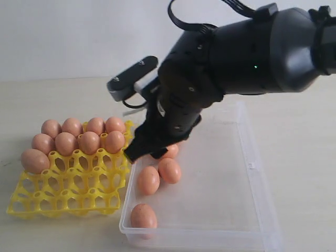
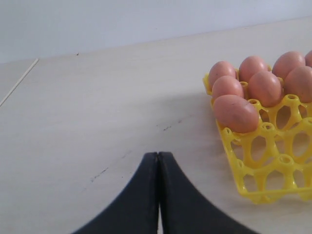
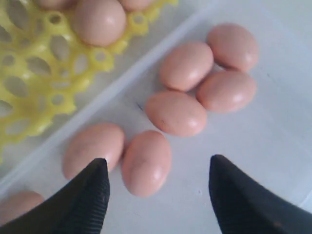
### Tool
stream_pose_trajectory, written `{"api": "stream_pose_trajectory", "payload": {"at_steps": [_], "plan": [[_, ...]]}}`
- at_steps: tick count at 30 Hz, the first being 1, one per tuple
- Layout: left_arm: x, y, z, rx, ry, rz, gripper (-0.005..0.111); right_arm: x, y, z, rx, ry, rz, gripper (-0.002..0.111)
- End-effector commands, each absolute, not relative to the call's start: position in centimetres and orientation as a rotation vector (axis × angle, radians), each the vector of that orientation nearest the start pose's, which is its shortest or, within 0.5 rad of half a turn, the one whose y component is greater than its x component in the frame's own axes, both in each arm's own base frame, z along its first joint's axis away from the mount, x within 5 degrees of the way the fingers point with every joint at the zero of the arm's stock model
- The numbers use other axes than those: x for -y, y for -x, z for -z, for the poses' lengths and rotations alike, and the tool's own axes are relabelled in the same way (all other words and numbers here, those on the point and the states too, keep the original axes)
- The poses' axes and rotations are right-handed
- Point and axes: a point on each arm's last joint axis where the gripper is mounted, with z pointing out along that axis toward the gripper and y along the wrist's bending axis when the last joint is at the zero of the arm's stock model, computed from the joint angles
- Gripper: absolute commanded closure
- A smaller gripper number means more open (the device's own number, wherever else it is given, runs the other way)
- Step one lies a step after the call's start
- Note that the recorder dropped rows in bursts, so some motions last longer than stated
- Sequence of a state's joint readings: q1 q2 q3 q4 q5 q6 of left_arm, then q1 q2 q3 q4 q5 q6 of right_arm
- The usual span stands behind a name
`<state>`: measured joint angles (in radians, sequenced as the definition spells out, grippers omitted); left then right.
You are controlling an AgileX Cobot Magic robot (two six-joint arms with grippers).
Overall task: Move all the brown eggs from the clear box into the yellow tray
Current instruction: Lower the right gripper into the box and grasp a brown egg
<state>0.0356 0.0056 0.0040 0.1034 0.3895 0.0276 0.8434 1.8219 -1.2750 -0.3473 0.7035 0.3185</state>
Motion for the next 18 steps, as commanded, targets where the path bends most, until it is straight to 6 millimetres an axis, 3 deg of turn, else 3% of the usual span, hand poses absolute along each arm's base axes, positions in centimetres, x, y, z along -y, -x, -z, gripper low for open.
{"api": "stream_pose_trajectory", "payload": {"at_steps": [1, 12, 18], "plan": [[-0.5, -5.2, -17.9, -1.863, -0.055, -0.136, 0.107, -25.1, -27.4, -19.8, -2.57, 0.825, 0.054, 0.05], [-0.5, -5.2, -17.9, -1.863, -0.055, -0.136, 0.107, -26.5, -28.3, -16.1, -2.62, 0.749, -0.062, 0.05], [-0.5, -5.2, -17.9, -1.863, -0.055, -0.136, 0.107, -26.7, -29.2, -14.6, -2.633, 0.755, -0.008, 0.05]]}}
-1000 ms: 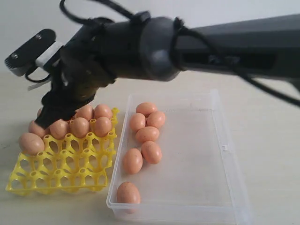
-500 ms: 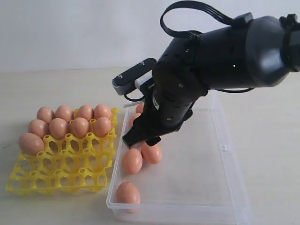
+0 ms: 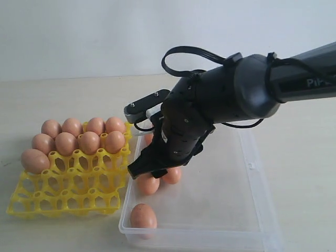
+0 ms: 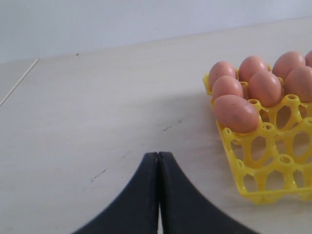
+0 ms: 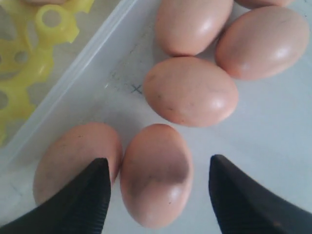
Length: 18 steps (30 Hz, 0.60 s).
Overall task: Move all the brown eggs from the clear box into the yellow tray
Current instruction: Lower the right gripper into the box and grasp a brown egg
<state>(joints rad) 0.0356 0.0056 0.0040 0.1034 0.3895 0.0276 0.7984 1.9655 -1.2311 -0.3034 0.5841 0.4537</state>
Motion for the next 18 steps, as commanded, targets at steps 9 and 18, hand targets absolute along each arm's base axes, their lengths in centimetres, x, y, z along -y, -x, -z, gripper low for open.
{"api": "stream_pose_trajectory", "payload": {"at_steps": [9, 18], "plan": [[-0.5, -5.2, -17.9, -1.863, -0.055, -0.136, 0.107, -27.2, -30.3, -13.3, -2.633, 0.75, -0.005, 0.05], [-0.5, -5.2, -17.9, -1.863, -0.055, -0.136, 0.107, -26.8, -30.6, -13.4, -2.693, 0.849, 0.133, 0.098]]}}
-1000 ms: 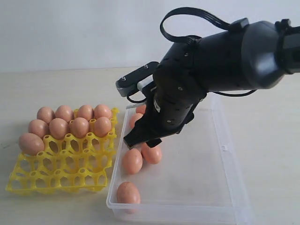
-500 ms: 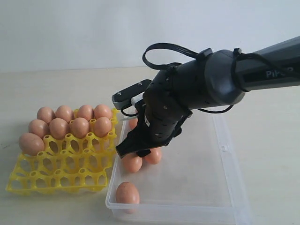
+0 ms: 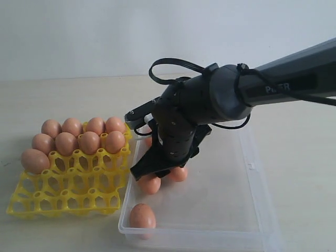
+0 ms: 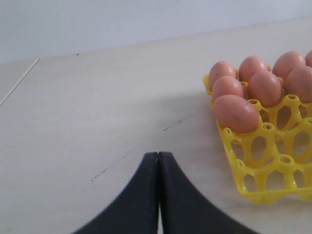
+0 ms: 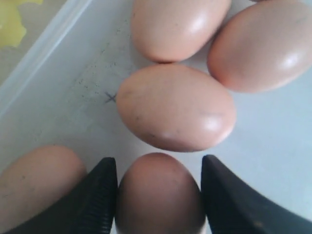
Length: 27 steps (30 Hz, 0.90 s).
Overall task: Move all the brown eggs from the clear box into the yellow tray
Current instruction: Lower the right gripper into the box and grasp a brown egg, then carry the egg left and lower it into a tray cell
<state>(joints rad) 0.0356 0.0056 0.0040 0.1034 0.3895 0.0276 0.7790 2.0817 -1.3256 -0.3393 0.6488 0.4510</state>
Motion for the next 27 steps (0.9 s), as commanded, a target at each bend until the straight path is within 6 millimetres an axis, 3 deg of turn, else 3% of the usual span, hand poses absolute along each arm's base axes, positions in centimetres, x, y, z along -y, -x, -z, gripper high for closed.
{"api": "stream_pose_trajectory", "payload": {"at_steps": [1, 4, 6, 9, 12, 17, 27], "plan": [[-0.5, -5.2, -17.9, -1.863, -0.055, -0.136, 0.107, -26.8, -30.6, -13.9, -2.683, 0.857, 0.133, 0.108], [-0.5, -5.2, -17.9, -1.863, -0.055, -0.136, 0.107, -26.7, -30.7, -16.3, -2.618, 0.854, 0.084, 0.108], [-0.5, -5.2, -17.9, -1.863, -0.055, -0.136, 0.107, -27.3, -30.8, -18.8, -2.501, 0.851, -0.054, 0.108], [-0.5, -5.2, -17.9, -1.863, -0.055, -0.136, 0.107, -28.9, -30.5, -21.8, -2.244, 0.828, -0.36, 0.108], [-0.5, -5.2, -17.9, -1.863, -0.055, -0.136, 0.107, -31.2, -30.1, -23.5, -1.958, 0.792, -0.51, 0.108], [-0.5, -5.2, -17.9, -1.863, -0.055, -0.136, 0.107, -34.5, -29.4, -22.5, -1.699, 0.868, -0.5, 0.108], [-0.5, -5.2, -17.9, -1.863, -0.055, -0.136, 0.107, -39.6, -29.2, -17.7, -1.713, 0.942, -0.565, 0.108]]}}
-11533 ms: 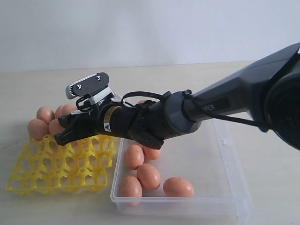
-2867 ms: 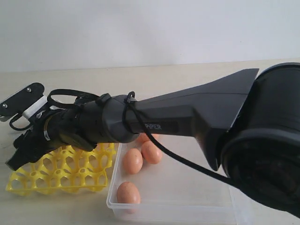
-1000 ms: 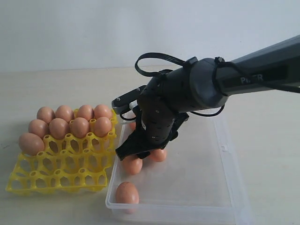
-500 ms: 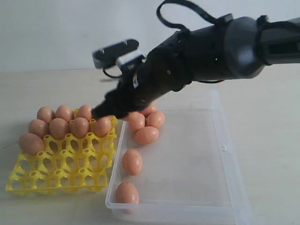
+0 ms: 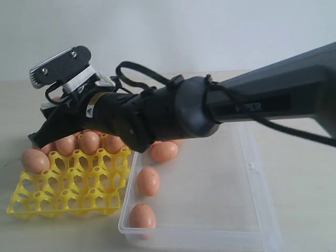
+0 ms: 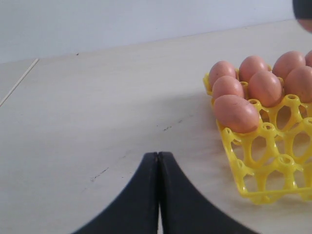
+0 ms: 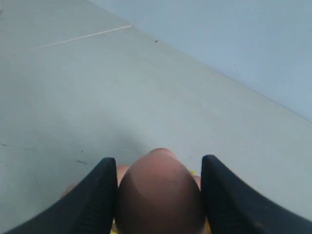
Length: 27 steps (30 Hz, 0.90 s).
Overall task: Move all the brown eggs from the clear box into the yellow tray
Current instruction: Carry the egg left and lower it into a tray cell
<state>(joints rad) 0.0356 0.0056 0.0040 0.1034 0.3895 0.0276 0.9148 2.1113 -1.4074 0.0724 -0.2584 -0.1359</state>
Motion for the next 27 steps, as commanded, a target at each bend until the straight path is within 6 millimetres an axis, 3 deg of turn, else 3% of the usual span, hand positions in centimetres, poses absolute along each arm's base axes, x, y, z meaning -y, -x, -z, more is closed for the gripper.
{"api": "stream_pose_trajectory", "payload": {"at_steps": [1, 14, 27], "plan": [[-0.5, -5.2, -17.9, -1.863, -0.055, -0.136, 0.107, -39.9, -29.1, -17.2, -1.718, 0.948, -0.567, 0.108], [-0.5, -5.2, -17.9, -1.863, -0.055, -0.136, 0.107, -41.5, -28.9, -13.7, -1.852, 1.005, -0.563, 0.106], [-0.5, -5.2, -17.9, -1.863, -0.055, -0.136, 0.107, -42.0, -29.1, -13.4, -1.955, 1.057, -0.53, 0.046]]}}
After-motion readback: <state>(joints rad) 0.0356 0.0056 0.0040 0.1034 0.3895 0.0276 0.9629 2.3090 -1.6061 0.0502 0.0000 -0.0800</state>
